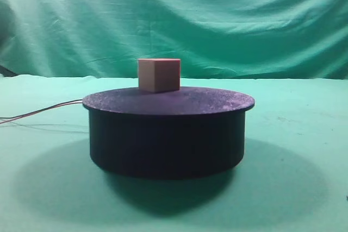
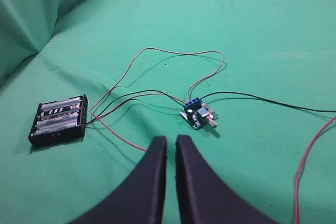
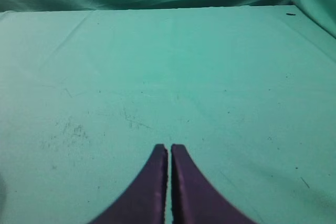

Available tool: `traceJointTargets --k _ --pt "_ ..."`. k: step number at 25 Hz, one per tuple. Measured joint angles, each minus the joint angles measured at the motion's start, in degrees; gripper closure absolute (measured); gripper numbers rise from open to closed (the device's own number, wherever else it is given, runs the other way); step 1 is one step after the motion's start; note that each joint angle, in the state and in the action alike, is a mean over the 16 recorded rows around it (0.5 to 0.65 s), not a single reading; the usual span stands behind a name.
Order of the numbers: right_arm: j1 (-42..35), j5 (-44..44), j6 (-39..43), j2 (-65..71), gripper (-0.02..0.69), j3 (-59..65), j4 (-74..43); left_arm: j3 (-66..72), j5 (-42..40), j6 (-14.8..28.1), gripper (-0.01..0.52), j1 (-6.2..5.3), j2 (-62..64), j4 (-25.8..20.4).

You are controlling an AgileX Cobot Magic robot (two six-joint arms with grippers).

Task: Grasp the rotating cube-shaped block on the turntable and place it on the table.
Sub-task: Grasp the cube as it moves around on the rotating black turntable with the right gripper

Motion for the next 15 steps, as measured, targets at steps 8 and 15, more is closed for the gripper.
traceJointTargets --k 8,15 --pt "0.0 0.0 0.0 0.0 0.665 0.0 0.0 0.0 0.0 0.0 0.514 0.0 0.0 0.0" --pt "0.0 -6.0 1.1 0.0 0.665 0.1 0.8 0.0 0.0 0.0 0.514 0.0 0.0 0.0"
